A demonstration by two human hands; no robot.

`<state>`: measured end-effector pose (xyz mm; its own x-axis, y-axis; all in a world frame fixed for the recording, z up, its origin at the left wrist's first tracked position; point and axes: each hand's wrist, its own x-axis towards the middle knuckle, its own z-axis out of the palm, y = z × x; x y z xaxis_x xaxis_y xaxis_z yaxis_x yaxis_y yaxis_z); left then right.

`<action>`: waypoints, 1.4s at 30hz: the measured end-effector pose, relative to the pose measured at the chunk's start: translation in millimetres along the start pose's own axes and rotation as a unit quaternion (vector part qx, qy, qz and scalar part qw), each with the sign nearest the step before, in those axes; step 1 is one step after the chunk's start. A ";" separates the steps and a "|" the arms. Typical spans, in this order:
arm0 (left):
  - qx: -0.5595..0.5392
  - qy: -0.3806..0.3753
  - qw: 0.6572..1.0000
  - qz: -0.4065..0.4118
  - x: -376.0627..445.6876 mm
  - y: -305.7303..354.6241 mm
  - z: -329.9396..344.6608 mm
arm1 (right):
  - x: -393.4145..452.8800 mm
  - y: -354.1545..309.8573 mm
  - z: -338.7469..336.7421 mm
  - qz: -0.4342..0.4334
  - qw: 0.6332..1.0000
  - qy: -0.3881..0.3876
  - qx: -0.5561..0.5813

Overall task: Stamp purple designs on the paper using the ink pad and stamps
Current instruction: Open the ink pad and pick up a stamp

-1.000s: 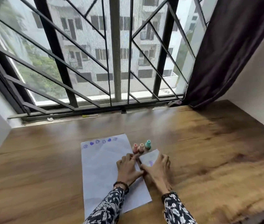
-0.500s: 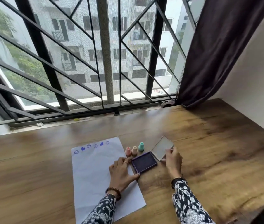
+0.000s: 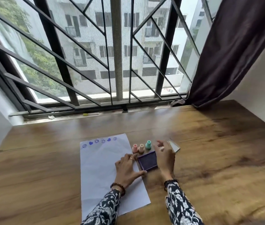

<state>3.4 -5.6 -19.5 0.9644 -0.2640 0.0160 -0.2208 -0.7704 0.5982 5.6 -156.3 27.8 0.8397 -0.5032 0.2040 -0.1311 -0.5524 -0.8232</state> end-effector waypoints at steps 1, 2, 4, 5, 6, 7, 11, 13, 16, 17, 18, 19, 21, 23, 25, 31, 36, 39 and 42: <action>-0.032 0.017 0.999 -0.005 -0.1 0.0 -1.4 | -2.5 -9.4 6.8 -0.042 0.998 -0.045 -0.018; -0.078 0.039 0.996 -0.016 -0.2 -0.4 -3.1 | -3.5 -17.8 13.4 -0.077 0.992 -0.090 -0.047; -0.180 0.084 0.979 -0.047 -0.4 -1.5 -7.1 | -1.1 -29.0 25.4 -0.134 0.968 -0.163 -0.134; -0.219 0.101 0.969 -0.058 -1.2 -1.6 -9.4 | -0.6 -33.2 29.7 -0.151 0.954 -0.186 -0.178; -0.246 0.114 0.960 -0.068 -2.3 -1.3 -11.3 | -0.9 -36.4 32.1 -0.161 0.944 -0.201 -0.208; -0.264 0.123 0.954 -0.076 -3.2 -1.4 -12.4 | -1.4 -38.8 33.5 -0.167 0.937 -0.209 -0.224; -0.374 0.140 0.908 -0.125 -4.5 0.2 -18.4 | -5.1 -47.0 27.0 -0.190 0.943 -0.185 -0.200; -0.512 0.126 0.833 -0.169 -2.2 6.7 -25.6 | -8.1 -53.1 17.6 -0.134 0.971 -0.181 -0.086; -0.677 0.056 0.713 -0.176 -0.8 16.9 -35.3 | -16.5 -55.0 0.9 -0.029 0.975 -0.208 0.076; -0.689 0.038 0.705 -0.165 -1.7 20.2 -38.4 | -19.7 -52.3 -3.3 -0.012 0.970 -0.222 0.101; -0.688 0.026 0.709 -0.155 -3.4 23.2 -40.8 | -22.4 -49.0 -7.2 0.001 0.966 -0.230 0.120; -0.683 0.021 0.715 -0.146 -5.2 26.1 -41.9 | -25.1 -46.3 -10.7 0.014 0.963 -0.230 0.140; -0.678 0.020 0.721 -0.141 -8.0 30.5 -40.6 | -28.8 -40.5 -14.1 0.053 0.953 -0.223 0.199; -0.676 0.020 0.721 -0.149 -10.2 34.4 -39.1 | -31.4 -36.6 -15.7 0.079 0.942 -0.217 0.244; -0.672 0.019 0.726 -0.144 -11.9 37.0 -36.8 | -34.0 -33.5 -16.5 0.082 0.934 -0.214 0.274; -0.642 0.042 0.755 -0.123 -12.6 44.1 -40.0 | -38.4 -27.2 -16.3 0.115 0.918 -0.199 0.322; -0.564 0.079 0.816 -0.096 -4.5 41.7 -39.6 | -36.4 -21.0 -16.1 0.252 0.841 -0.169 0.448; -0.417 0.131 0.896 -0.082 5.5 28.1 -33.4 | -35.4 -17.9 -22.2 0.301 0.791 -0.163 0.508; -0.250 0.093 0.960 -0.084 20.1 13.1 -18.3 | -35.6 -11.5 -25.5 0.326 0.755 -0.158 0.547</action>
<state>22.6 -10.4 3.3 0.9999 -0.0162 -0.0002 -0.0064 -0.4059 0.9139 -36.2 -149.0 43.6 0.8915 -0.1514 -0.4269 -0.2023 0.7101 -0.6744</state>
